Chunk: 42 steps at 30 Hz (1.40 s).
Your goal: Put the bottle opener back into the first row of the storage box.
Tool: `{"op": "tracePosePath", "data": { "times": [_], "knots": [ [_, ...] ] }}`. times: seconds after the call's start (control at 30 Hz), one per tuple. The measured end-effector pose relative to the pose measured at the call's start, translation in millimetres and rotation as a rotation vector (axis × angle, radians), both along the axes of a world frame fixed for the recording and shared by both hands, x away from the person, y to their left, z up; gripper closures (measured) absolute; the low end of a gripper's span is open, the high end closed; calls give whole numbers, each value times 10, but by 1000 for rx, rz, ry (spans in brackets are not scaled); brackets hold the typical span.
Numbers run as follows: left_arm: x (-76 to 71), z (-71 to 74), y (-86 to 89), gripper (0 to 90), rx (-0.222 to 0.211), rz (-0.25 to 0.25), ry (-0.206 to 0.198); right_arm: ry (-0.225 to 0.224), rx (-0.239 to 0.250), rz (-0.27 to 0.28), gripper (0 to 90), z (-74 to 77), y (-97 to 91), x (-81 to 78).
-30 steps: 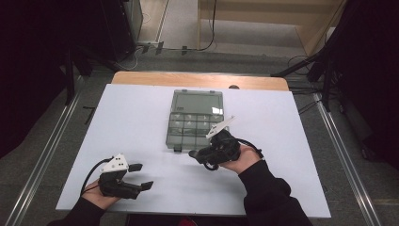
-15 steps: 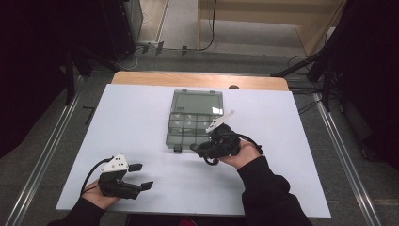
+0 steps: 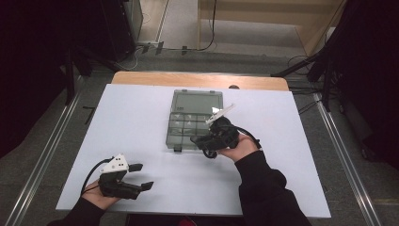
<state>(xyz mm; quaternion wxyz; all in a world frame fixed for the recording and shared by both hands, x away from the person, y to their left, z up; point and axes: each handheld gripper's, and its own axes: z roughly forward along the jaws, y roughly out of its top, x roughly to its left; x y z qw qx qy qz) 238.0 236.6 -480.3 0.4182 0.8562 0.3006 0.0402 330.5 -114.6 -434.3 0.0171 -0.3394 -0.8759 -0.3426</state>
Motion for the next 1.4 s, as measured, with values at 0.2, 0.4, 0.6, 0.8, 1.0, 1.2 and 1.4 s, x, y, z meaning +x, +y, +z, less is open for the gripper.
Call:
{"op": "tracePosePath", "data": {
  "times": [0.2,0.4,0.6,0.8,1.0,1.2,1.4],
  "knots": [
    [0,-2,-2,203,4,-2,4,-5,7,-21,658,14,-35,61],
    [0,-2,-2,204,3,-1,5,-9,-3,-38,659,33,-42,130],
    [-3,-2,-1,203,4,0,1,-11,3,-50,659,26,-68,202],
    [-3,-2,-1,204,2,-3,1,-8,11,-58,659,59,-93,201],
    [-5,-1,-2,203,3,-3,1,-31,41,-65,659,164,-134,176],
    [-5,-2,-5,203,5,0,-1,-54,56,-84,659,211,-155,236],
    [-4,-5,-4,204,5,1,-1,-63,62,-100,659,215,-178,341]
  ]
}}
